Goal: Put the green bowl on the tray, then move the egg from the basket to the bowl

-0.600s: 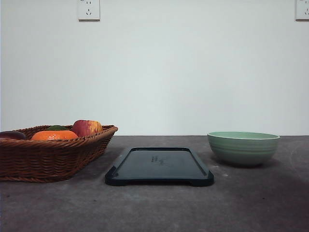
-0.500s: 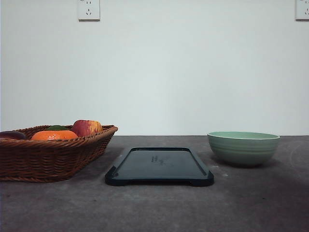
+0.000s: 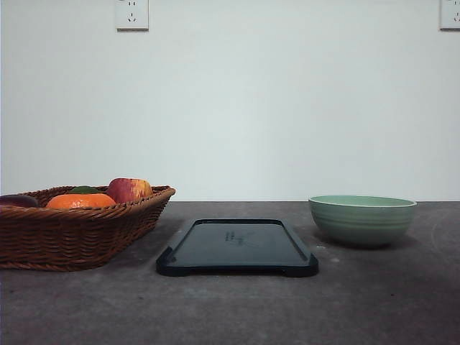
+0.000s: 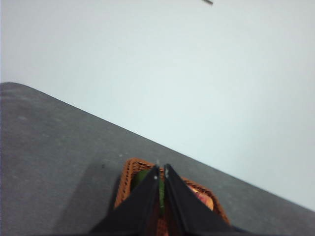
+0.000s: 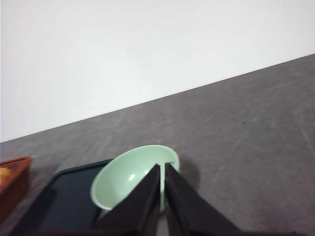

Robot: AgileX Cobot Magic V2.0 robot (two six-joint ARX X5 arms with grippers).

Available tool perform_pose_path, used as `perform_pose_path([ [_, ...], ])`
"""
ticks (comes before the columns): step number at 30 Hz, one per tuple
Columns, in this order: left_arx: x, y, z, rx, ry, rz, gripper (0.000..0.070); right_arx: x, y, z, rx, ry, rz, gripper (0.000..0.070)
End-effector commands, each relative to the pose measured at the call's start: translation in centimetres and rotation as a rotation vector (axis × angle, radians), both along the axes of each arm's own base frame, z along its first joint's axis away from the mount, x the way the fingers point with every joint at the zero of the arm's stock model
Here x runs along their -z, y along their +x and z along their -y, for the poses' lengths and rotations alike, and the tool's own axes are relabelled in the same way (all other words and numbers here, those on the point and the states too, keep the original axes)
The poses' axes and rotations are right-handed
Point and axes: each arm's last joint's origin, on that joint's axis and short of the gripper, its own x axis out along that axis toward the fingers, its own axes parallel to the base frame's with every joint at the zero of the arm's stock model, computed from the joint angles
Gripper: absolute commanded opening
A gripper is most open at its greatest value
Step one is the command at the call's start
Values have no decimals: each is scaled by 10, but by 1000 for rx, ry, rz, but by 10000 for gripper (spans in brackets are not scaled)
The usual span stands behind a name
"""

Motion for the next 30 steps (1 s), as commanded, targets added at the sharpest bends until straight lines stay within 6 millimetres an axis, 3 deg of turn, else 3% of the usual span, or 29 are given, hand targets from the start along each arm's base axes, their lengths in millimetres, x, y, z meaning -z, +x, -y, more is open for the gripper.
perform_pose_path([
  [1,-9,-2,0,-10,50,34,0,-14,-2,0,-17,-11,24,5],
  [8,-42,-6,1,20,76,7,1,-58,4,-1,-28,-78,-4,5],
  [16,-90,1,4,128,169,-183,1,-95,27,-6,-145,-222,-177,5],
  [21,-119,18,6,171,285,-310,1,-109,45,-9,-220,-248,-335,5],
  [30,-150,60,12,344,264,-591,1,-118,76,-13,-287,-252,-534,5],
])
